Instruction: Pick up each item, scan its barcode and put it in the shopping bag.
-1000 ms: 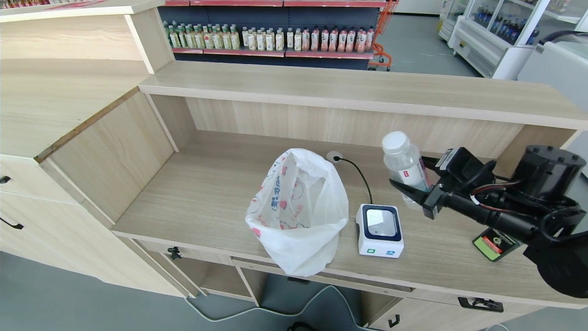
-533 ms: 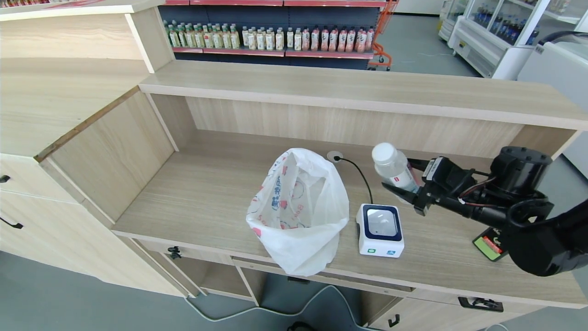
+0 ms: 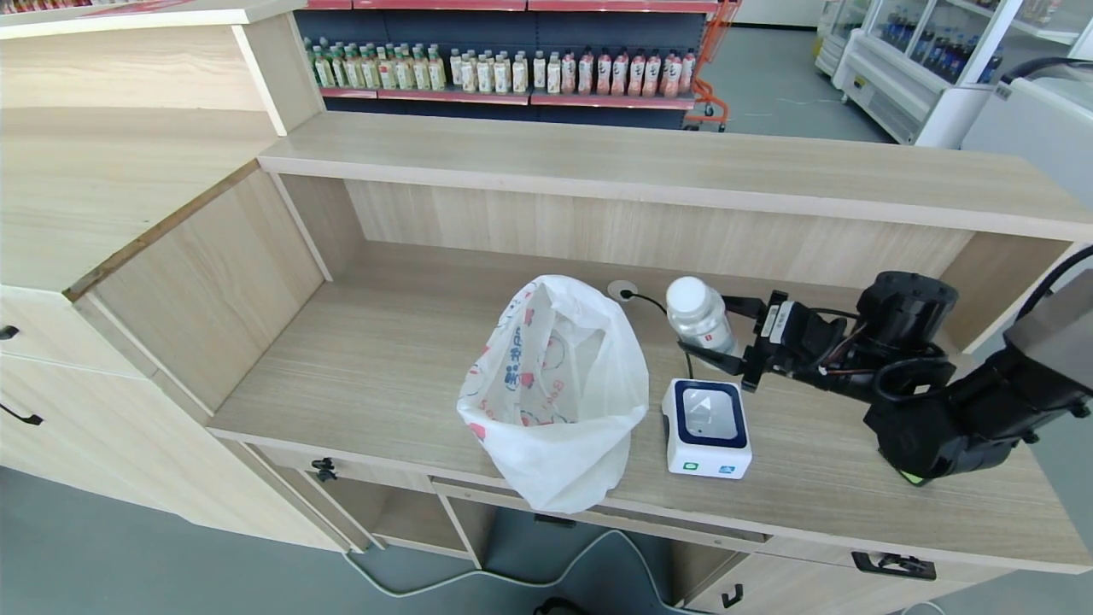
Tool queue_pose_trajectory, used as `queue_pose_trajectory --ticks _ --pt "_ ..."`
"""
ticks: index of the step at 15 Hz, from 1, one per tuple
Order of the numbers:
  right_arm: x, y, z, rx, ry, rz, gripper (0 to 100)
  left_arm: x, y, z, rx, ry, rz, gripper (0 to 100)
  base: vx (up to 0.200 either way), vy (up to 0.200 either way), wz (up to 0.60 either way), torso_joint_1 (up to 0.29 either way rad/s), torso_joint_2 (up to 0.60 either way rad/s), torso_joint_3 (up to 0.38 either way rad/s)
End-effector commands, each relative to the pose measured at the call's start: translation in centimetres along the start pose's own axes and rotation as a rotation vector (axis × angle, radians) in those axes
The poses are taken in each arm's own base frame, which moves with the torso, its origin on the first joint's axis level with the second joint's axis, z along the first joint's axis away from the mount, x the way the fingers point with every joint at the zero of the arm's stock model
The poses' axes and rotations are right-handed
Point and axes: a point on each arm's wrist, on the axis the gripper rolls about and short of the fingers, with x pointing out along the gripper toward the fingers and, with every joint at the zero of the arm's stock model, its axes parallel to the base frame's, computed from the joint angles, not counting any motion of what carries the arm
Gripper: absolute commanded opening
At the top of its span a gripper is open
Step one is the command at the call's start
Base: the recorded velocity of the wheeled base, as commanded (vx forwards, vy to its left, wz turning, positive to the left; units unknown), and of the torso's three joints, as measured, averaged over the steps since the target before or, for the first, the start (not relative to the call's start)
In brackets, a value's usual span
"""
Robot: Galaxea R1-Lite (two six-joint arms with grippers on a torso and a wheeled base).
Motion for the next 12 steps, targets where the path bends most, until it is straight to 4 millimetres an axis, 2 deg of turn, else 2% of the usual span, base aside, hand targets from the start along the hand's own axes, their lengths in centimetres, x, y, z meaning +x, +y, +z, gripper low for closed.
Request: queue_pose_trajectory --ticks 1,8,12 --pt "0.4 1.1 -1.4 0.026 0.002 0.030 0 0.0 0.0 0.0 0.000 0.001 0.000 100 0.000 0.000 0.00 0.000 0.00 0.000" --pt "0.8 2.0 -2.3 0.047 -0.003 0.057 0 0.0 0.0 0.0 0.000 0.001 0.000 100 0.000 0.000 0.00 0.000 0.00 0.000" --pt "1.0 2.1 -2.2 0.044 -0.008 0.061 0 0.0 0.0 0.0 0.000 0.001 0.000 100 0.000 0.000 0.00 0.000 0.00 0.000"
